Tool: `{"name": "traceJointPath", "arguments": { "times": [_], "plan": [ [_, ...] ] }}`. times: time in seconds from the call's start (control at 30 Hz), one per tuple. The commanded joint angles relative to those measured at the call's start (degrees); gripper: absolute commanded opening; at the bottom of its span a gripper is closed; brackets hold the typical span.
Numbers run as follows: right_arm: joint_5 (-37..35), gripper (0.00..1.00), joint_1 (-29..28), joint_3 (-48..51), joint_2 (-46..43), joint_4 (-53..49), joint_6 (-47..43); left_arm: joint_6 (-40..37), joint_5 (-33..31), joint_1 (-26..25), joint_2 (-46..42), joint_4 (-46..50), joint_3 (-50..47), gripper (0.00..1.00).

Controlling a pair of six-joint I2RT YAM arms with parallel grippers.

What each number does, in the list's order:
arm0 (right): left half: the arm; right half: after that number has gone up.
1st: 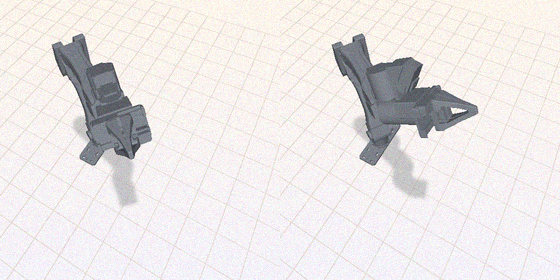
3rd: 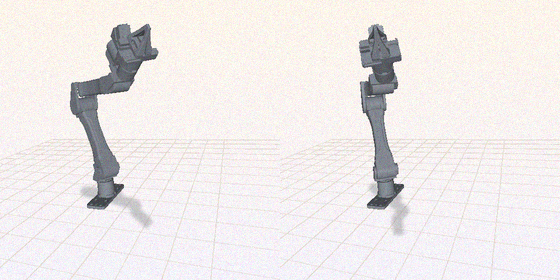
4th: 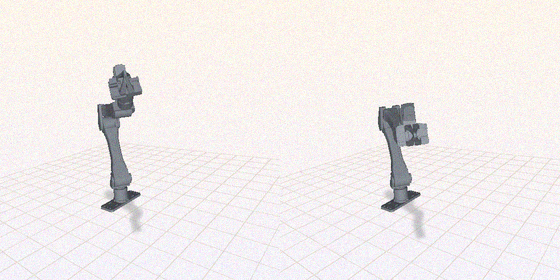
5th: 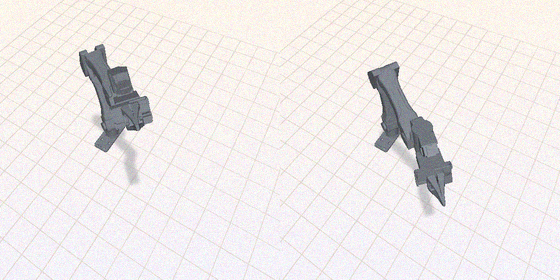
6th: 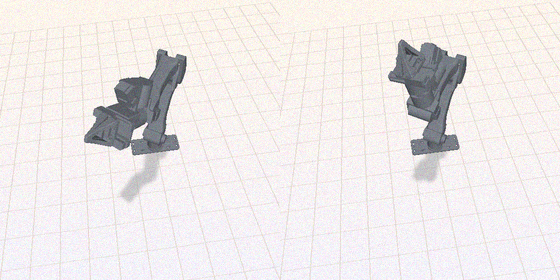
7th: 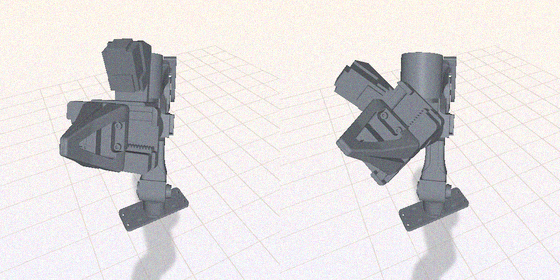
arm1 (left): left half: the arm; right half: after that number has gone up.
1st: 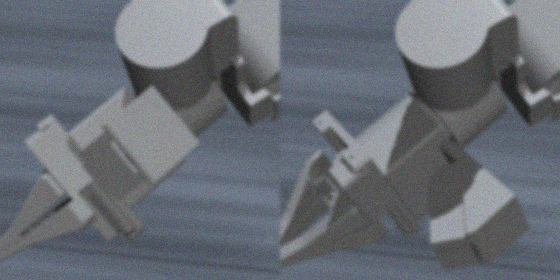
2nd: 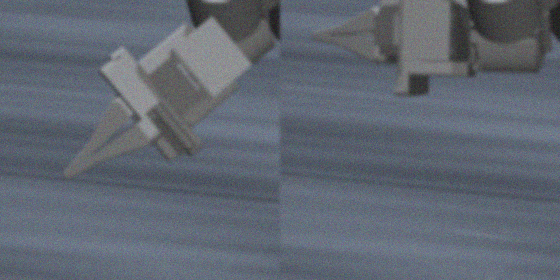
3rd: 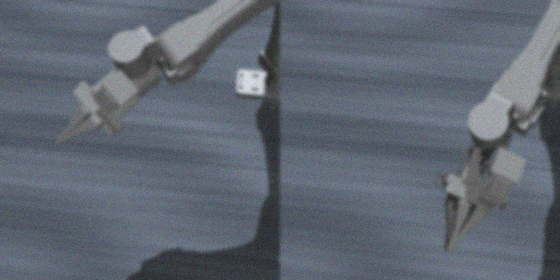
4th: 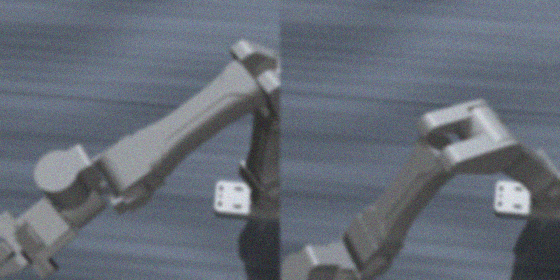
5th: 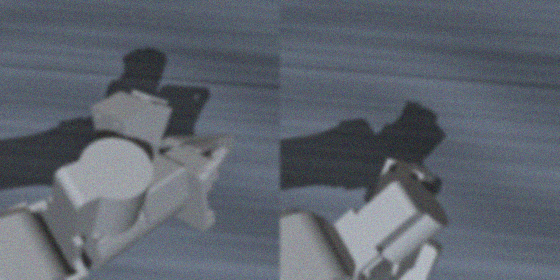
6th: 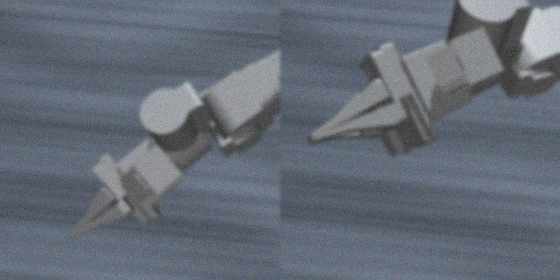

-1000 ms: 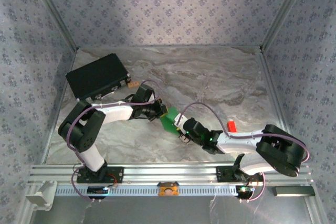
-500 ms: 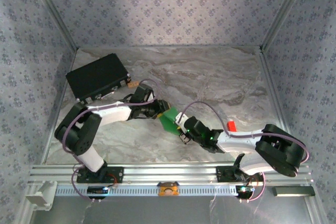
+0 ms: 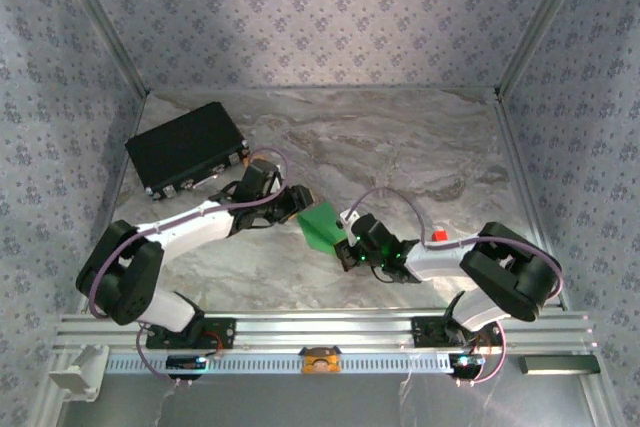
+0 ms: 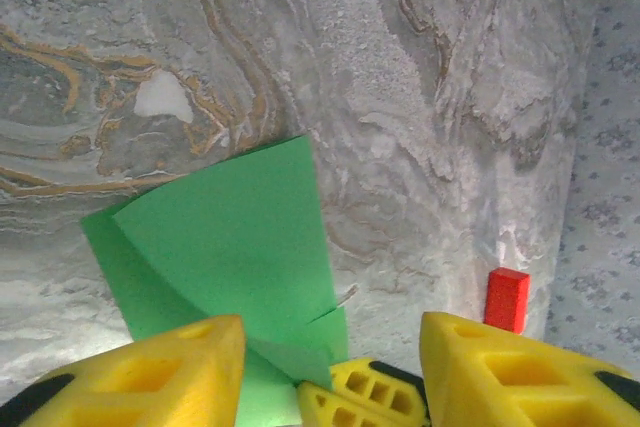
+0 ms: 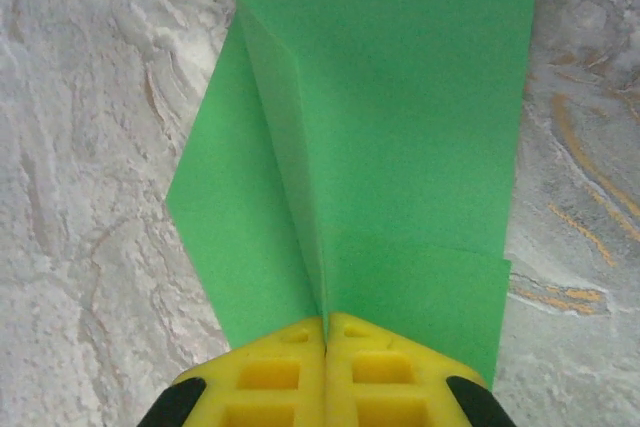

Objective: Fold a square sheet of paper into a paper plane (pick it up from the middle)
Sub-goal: Fourth fold the wing at the center of the table.

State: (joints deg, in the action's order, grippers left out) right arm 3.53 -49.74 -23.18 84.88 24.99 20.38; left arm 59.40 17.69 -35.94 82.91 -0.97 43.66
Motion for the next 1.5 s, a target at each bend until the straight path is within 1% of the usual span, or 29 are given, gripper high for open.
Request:
{"name": "traceJointPath", "arguments": {
  "times": [0.0, 0.1, 0.27, 0.4, 0.5, 0.73, 1.03, 1.33, 1.47],
  "plan": [
    [6.40, 0.00, 2.70, 0.54, 0.52, 3.36, 7.62, -0.33, -0.03, 0.35, 0.08, -0.24, -0.53, 0.42],
    [11.43, 0.00, 5.03, 0.64, 1.09, 4.86, 10.88, -0.17, 1.11, 0.30, 1.32, -1.76, -0.74, 0.32],
    [18.59, 0.00, 9.17, 0.77, 2.16, 6.96, 15.17, 0.21, 4.40, -0.26, 4.88, -4.67, -0.06, 0.22],
    [23.17, 0.00, 11.93, 0.34, 3.68, 8.01, 19.13, 0.39, 5.96, -1.31, 8.05, -5.84, 1.40, 0.18],
    [26.27, 0.00, 13.35, 0.49, 5.50, 10.91, 21.48, 0.24, 6.69, -2.06, 10.28, -6.31, 2.65, 0.16],
    [31.71, 0.00, 15.52, -0.39, 9.74, 14.94, 25.60, 1.09, 7.03, -2.72, 13.05, -8.65, 2.77, 0.12],
    [35.53, 0.00, 17.75, -0.55, 14.27, 20.62, 30.62, 1.77, 5.38, -2.85, 13.04, -8.77, 1.19, 0.11],
    [36.70, 0.00, 19.07, 0.35, 16.63, 25.98, 35.00, 2.48, 4.02, -3.52, 13.59, -10.34, -0.55, 0.08],
    [36.55, 0.00, 19.22, 0.42, 16.63, 26.06, 35.69, 2.48, 3.94, -3.61, 14.53, -10.58, -0.71, 0.06]
  ]
}}
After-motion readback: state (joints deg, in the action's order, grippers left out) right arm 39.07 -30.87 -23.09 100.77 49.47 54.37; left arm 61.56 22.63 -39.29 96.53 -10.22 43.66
